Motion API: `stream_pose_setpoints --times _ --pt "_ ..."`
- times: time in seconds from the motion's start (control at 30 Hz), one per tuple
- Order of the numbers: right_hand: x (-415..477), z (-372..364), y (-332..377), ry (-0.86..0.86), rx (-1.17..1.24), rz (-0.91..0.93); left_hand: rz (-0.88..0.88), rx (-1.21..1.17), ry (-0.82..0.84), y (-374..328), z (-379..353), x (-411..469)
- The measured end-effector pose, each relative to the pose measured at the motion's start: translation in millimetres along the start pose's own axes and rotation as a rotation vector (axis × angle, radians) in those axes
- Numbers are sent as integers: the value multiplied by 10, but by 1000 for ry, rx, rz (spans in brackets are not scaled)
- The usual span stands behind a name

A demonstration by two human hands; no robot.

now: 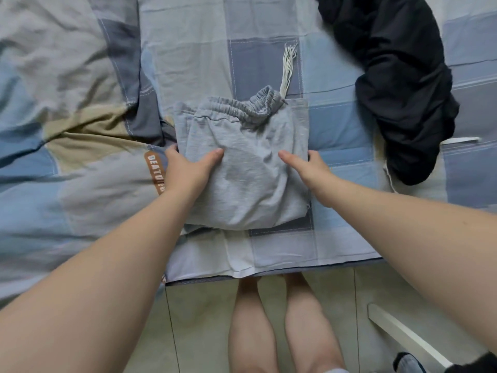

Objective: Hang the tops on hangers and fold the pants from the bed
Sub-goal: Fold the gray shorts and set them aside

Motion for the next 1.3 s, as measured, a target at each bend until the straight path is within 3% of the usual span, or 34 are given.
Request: stream_pose_setpoints --times 0.13,0.33,0.5,0.67,0.9,1.1,1.3 --pt "-36 -152 -88 89 147 -100 26 6 138 64 -170 -80" --pt "-584 -145 -204 225 120 -494 162 -124 327 244 -216 -563" --pt "-1344 176 -263 203 108 -521 311 -157 541 458 -61 -1328" --pt "-2289 465 -362 143 233 -502 283 -116 638 386 281 -2093" --pt "-3679 688 -371 20 649 -340 71 7 705 -140 886 -2858" --pt "-4831 1133 -289 -217 835 32 -257 111 734 -711 1174 -3622" --pt "-5877 1783 -578 -404 1052 294 -609 240 816 -1381 1010 -4659"
Point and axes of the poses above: each hand's wrist, its own x-axis towards the middle knuckle, its own z-axis out of the back of the hand, y = z × x, the point moved 7 cm from there along x, towards the middle knuckle, and after that the axes turned 13 degrees about x, right-handed, at the moved point
